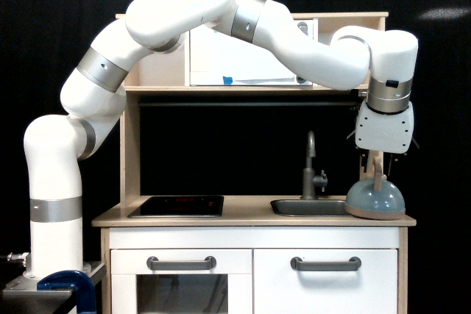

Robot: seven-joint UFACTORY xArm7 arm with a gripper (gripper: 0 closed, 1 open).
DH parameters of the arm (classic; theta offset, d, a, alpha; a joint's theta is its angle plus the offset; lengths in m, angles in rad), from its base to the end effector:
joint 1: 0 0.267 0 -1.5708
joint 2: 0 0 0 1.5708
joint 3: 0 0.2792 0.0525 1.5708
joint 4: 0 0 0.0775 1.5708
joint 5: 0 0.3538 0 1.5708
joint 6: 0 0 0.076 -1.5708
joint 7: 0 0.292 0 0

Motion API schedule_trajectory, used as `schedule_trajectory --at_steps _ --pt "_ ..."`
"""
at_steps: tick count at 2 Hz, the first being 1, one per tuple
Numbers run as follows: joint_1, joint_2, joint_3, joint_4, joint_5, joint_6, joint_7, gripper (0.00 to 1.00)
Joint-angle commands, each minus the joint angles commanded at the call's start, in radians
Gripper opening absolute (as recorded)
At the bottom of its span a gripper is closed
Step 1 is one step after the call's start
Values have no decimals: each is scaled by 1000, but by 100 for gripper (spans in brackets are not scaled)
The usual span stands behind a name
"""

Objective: Place the teapot on the stove

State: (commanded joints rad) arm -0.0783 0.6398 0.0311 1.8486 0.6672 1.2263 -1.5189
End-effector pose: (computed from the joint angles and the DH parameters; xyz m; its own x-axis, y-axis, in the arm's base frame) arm 0.6643 0.1208 0.1665 0.3095 0.7474 0.5878 0.9470 -0.2982 -0.1195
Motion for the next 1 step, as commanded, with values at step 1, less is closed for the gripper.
schedule_trajectory --at_steps 1 --pt "15 32 29 36 -17 -23 36 100"
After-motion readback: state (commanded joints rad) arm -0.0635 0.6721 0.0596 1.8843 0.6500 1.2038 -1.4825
